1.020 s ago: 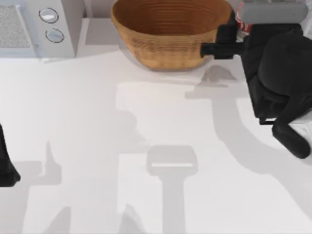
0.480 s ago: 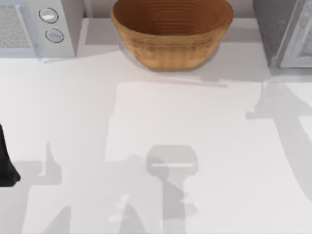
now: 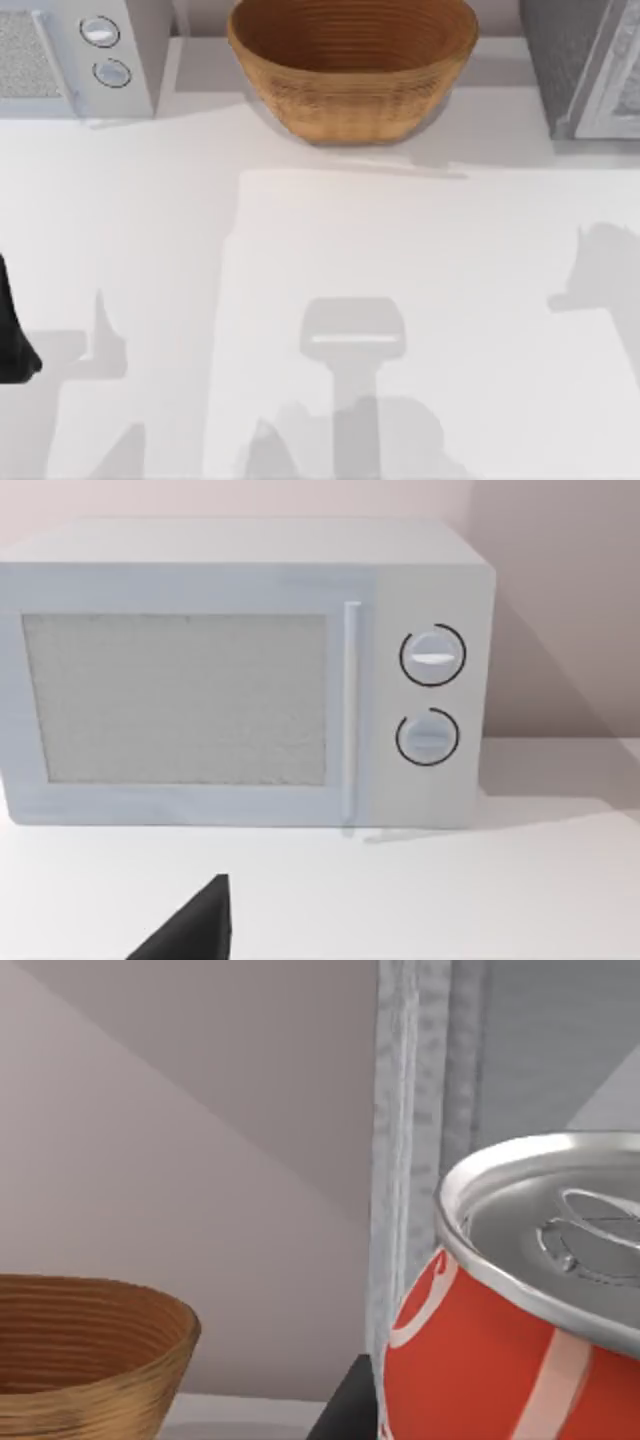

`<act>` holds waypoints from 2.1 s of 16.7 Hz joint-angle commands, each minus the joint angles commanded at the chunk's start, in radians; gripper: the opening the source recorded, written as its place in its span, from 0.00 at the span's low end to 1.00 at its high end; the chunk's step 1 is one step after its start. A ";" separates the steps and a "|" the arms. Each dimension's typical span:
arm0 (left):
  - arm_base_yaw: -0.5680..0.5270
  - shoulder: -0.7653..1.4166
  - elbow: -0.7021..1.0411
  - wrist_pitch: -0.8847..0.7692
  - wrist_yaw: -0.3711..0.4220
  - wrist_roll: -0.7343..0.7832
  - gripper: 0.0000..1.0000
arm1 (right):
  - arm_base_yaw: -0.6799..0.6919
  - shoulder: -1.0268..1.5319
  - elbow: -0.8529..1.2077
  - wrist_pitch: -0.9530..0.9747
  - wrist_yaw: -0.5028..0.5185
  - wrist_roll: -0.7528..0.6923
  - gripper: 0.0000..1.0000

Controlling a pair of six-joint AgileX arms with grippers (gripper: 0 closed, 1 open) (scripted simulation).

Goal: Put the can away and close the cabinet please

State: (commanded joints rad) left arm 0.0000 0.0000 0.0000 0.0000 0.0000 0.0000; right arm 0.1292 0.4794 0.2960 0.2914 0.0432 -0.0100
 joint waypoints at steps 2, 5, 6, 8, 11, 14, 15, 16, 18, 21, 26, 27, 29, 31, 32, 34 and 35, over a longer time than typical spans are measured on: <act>0.000 0.000 0.000 0.000 0.000 0.000 1.00 | -0.024 -0.143 -0.070 -0.070 -0.025 0.002 0.00; 0.000 0.000 0.000 0.000 0.000 0.000 1.00 | -0.065 -0.327 -0.187 -0.182 -0.046 0.003 0.00; 0.000 0.000 0.000 0.000 0.000 0.000 1.00 | -0.080 -0.373 -0.221 -0.215 -0.048 0.003 0.00; 0.000 0.000 0.000 0.000 0.000 0.000 1.00 | -0.108 -0.442 -0.270 -0.266 -0.048 0.005 0.00; 0.000 0.000 0.000 0.000 0.000 0.000 1.00 | -0.129 -0.479 -0.296 -0.291 -0.043 0.010 0.00; 0.000 0.000 0.000 0.000 0.000 0.000 1.00 | -0.129 -0.479 -0.296 -0.291 -0.043 0.010 0.00; 0.000 0.000 0.000 0.000 0.000 0.000 1.00 | -0.126 -0.475 -0.295 -0.290 -0.044 0.011 0.00; 0.000 0.000 0.000 0.000 0.000 0.000 1.00 | -0.126 -0.475 -0.294 -0.290 -0.044 0.012 0.00; 0.000 0.000 0.000 0.000 0.000 0.000 1.00 | -0.119 -0.446 -0.263 -0.298 -0.041 0.013 0.00; 0.000 0.000 0.000 0.000 0.000 0.000 1.00 | -0.100 -0.337 -0.136 -0.331 -0.029 0.016 0.00; 0.000 0.000 0.000 0.000 0.000 0.000 1.00 | -0.058 -0.032 0.253 -0.429 0.016 0.019 0.00; 0.000 0.000 0.000 0.000 0.000 0.000 1.00 | -0.049 0.040 0.347 -0.453 0.027 0.020 0.00; 0.000 0.000 0.000 0.000 0.000 0.000 1.00 | -0.031 0.187 0.542 -0.502 0.051 0.021 0.00; 0.000 0.000 0.000 0.000 0.000 0.000 1.00 | -0.014 0.334 0.740 -0.550 0.074 0.023 0.00; 0.000 0.000 0.000 0.000 0.000 0.000 1.00 | -0.005 0.405 0.836 -0.573 0.085 0.024 0.00; 0.000 0.000 0.000 0.000 0.000 0.000 1.00 | 0.011 0.538 1.018 -0.615 0.106 0.025 0.00; 0.000 0.000 0.000 0.000 0.000 0.000 1.00 | 0.019 0.599 1.102 -0.634 0.115 0.026 0.00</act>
State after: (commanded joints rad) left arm 0.0000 0.0000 0.0000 0.0000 0.0000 0.0000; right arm 0.1485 1.0780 1.3977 -0.3427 0.1581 0.0160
